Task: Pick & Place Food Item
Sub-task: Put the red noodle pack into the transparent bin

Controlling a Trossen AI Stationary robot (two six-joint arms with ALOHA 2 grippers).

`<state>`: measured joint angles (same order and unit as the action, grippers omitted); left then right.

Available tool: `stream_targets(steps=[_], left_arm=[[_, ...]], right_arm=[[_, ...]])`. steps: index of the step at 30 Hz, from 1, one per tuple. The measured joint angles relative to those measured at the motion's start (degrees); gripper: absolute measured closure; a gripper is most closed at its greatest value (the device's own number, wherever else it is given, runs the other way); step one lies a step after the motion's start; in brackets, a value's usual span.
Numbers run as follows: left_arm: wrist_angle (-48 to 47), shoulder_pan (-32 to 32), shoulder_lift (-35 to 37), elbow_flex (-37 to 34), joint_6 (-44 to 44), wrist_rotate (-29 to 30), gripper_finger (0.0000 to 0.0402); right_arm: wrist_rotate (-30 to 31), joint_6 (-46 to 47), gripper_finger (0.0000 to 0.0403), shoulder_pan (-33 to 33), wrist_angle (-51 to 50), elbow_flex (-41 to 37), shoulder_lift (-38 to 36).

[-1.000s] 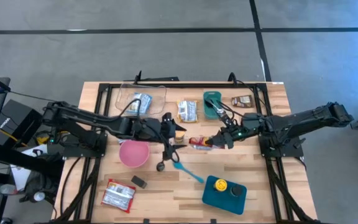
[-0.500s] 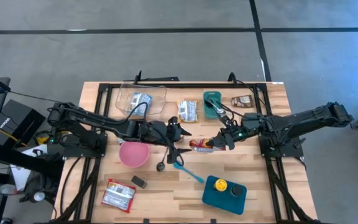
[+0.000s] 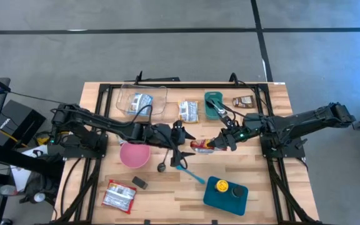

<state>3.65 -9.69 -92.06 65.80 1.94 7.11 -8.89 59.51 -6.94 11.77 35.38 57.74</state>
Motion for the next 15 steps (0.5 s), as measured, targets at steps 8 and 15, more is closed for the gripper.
stream_targets(steps=[8,15], left_arm=[[4.2,0.3,0.0,0.0,0.0,0.0,0.0101],[3.9,0.3,0.0,0.0,0.0,0.0,0.0123]], right_arm=[[0.0,0.0,0.0403,0.0,0.0,0.0,0.0],[0.0,0.0,0.0403,0.0,-0.1,0.0,0.0]])
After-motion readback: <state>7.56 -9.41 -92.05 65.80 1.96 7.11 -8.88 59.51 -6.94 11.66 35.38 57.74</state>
